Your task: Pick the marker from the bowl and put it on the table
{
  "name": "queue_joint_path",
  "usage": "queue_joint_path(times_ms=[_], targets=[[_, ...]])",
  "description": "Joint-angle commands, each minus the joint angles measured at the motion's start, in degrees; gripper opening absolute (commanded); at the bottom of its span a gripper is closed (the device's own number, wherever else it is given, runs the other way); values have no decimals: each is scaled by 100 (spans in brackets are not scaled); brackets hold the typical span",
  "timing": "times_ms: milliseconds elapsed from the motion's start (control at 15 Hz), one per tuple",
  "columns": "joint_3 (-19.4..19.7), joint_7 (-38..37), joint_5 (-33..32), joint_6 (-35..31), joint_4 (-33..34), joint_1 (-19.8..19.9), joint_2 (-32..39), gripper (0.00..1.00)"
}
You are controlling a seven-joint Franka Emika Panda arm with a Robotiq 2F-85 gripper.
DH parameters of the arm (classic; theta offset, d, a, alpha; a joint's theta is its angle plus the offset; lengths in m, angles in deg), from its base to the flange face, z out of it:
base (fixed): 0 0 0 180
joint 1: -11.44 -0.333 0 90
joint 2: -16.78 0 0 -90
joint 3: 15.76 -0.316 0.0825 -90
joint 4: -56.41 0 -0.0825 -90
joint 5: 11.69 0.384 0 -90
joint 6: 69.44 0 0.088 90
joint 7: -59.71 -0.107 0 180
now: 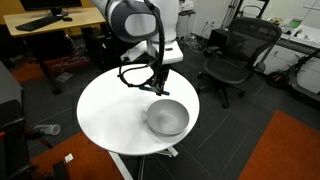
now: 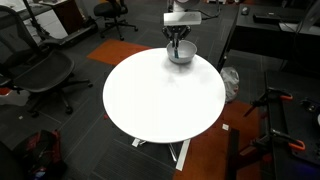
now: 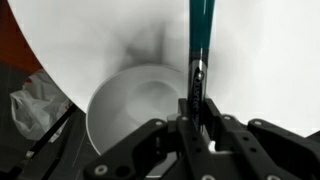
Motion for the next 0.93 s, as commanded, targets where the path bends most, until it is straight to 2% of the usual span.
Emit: queue_joint_path(times_ms=[0, 533, 867], targets=[[-48, 30, -142, -221, -443, -255, -270, 5], [-328, 162, -23, -384, -354, -418, 34, 5], [-307, 125, -26, -650, -275, -458, 360, 5]])
